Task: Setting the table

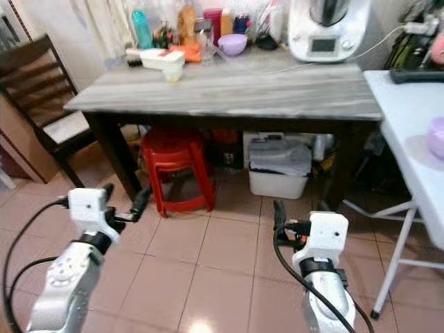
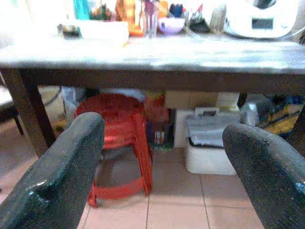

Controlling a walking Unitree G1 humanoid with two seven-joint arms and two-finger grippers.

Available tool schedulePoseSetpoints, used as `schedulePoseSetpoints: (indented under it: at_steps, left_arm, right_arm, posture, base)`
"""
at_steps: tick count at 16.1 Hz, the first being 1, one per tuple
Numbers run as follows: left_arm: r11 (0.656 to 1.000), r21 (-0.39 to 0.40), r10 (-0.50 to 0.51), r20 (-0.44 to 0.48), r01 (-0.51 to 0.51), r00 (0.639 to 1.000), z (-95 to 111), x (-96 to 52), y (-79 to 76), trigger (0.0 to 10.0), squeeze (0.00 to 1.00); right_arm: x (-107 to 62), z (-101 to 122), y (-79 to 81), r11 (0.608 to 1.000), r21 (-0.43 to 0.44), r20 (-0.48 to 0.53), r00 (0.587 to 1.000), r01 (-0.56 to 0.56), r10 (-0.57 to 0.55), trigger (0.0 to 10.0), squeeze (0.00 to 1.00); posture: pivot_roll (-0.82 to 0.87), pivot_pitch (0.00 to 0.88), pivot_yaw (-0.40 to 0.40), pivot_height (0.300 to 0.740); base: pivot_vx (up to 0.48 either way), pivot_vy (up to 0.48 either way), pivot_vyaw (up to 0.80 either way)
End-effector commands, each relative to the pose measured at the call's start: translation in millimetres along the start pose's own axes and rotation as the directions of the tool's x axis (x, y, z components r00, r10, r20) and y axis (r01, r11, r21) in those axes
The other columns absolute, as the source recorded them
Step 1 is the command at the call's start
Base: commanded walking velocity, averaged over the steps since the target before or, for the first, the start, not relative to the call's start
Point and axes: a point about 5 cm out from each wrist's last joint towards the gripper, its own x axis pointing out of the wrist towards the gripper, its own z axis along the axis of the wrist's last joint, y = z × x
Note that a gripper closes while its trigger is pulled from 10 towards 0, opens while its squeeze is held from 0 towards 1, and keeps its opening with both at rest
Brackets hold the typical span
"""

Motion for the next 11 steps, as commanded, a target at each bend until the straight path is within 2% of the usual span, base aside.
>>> schedulePoseSetpoints:
  at_steps: [1, 3, 7, 11]
  left_arm:
    - [1.000, -0.015, -0.020, 0.007, 0.021, 1.000, 3.4, 2.1, -4.6, 10.0, 0.00]
    - [1.000, -0.017, -0.021, 0.003, 0.021, 1.000, 2.2, 0.1, -4.4, 10.0, 0.00]
    - [1.000, -0.010, -0.011, -0.036, 0.011, 0.999, -9.4, -5.9, 1.0, 10.0, 0.00]
    - [1.000, -0.008, -0.020, -0.046, 0.019, 0.999, -10.9, -5.0, 0.7, 10.0, 0.00]
  right_arm:
    - [1.3, 10.3, -2.8, 1.000, -0.026, 0.043, 0.999, 0.013, -0.011, 10.0, 0.00]
    - [1.3, 16.9, -3.6, 0.999, -0.037, 0.067, 0.998, 0.019, -0.017, 10.0, 0.00]
    - [-0.4, 15.3, -3.0, 0.999, -0.047, 0.064, 0.998, 0.021, -0.018, 10.0, 0.00]
    - [1.8, 16.6, -2.6, 0.998, -0.059, 0.068, 0.997, 0.026, -0.022, 10.0, 0.00]
  posture:
    - [-0.05, 0.000, 0.111, 0.740]
    - [-0.05, 0.000, 0.111, 0.740]
    - [-0.05, 0.000, 0.112, 0.740]
    - [-0.05, 0.000, 0.114, 0.740]
  base:
    - [0.000, -0.330, 0.00]
    - [0.000, -0.328, 0.00]
    - [0.000, -0.334, 0.00]
    - [0.000, -0.351, 0.00]
